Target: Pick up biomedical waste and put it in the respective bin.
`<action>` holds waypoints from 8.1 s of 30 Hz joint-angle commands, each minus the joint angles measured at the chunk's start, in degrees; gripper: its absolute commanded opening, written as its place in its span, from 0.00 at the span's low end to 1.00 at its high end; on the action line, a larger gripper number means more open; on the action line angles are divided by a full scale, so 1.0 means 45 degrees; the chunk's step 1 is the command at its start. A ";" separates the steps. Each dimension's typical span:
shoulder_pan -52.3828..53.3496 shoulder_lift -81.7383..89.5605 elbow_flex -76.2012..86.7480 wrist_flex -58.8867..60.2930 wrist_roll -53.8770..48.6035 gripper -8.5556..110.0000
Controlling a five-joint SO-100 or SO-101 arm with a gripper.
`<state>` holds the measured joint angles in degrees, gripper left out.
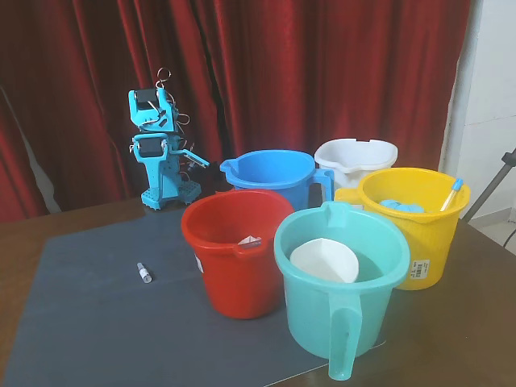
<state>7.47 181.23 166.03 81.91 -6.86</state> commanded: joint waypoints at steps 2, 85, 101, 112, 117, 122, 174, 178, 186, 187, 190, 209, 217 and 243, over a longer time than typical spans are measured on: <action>0.0078 -0.0059 -0.0137 0.0117 -0.0078 0.07; 0.1113 -1.0977 -0.7656 -0.4531 1.1211 0.23; -0.0410 -1.1465 -0.5977 -0.7656 1.5137 0.38; -0.0391 -1.5781 -0.7480 -0.8691 1.4902 0.38; -0.0508 -1.7617 -0.8652 -0.8535 1.4375 0.38; -0.0410 -1.8809 -0.9238 -0.8516 1.3770 0.38; 0.0684 -1.6719 -0.9785 -0.4180 1.3672 0.38; 0.0547 -1.4609 -1.0020 -0.2441 1.3652 0.38; -0.0137 -0.7520 -1.0020 0.1133 1.1328 0.19; -0.0156 -0.6543 -0.9980 0.1387 1.0977 0.16; -0.0137 -0.3320 -0.9629 0.2207 0.9570 0.10; -0.0293 -0.0703 -0.7012 0.2441 0.4785 0.07; -0.0313 -0.0703 -0.3086 0.0312 0.2656 0.07; -0.0313 -0.0703 0.0195 -0.1035 0.2559 0.07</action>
<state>6.59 178.59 167.17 77.61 5.01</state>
